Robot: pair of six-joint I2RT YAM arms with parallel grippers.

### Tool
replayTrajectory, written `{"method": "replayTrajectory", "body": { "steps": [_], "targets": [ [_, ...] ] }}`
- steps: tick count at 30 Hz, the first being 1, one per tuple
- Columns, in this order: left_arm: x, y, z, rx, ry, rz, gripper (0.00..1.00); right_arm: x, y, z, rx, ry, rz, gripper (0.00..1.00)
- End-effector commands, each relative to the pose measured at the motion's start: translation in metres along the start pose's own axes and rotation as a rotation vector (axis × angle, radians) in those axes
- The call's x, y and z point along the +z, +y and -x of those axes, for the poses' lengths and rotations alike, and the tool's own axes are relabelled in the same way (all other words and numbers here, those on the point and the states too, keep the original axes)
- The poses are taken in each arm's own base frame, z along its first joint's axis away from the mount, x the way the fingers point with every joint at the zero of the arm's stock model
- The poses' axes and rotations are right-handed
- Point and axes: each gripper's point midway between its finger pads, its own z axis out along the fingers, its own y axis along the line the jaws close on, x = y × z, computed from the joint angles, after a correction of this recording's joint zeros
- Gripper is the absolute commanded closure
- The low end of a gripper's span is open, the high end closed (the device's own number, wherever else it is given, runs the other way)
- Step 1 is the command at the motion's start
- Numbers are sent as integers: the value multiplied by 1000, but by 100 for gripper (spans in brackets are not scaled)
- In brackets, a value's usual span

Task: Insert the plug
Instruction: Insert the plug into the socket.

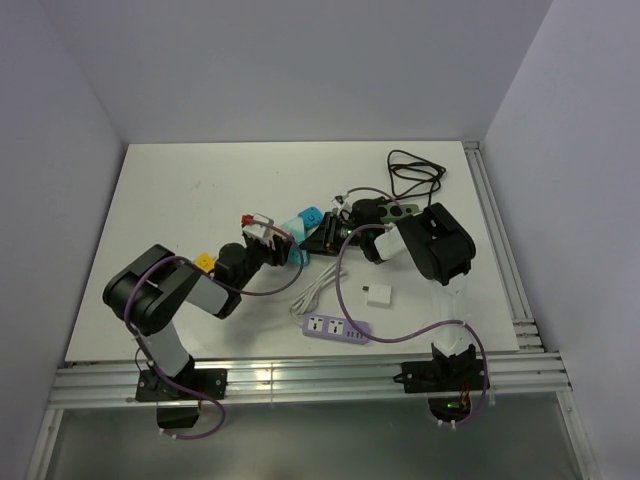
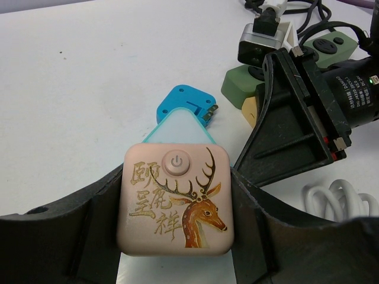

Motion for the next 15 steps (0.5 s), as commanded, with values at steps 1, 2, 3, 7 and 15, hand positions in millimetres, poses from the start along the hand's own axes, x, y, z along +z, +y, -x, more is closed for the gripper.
{"method": "replayTrajectory", "body": {
  "steps": [1,2,3,7,15],
  "targets": [
    [-18,-17,-68,-22,235,-66,100,-3,-49,-15,127,6,-192,97],
    [-19,-16,-71,-18,248,-62,100,-3,-49,-14,125,3,-195,97],
    [-19,-13,-73,-12,254,-39,100,-4,-49,-15,123,3,-199,97],
    [-22,-20,-75,9,247,-46,100,-5,-48,-15,121,1,-198,97],
    [-21,-21,-95,15,254,-29,100,-6,-45,-15,124,0,-189,97]
  ]
}}
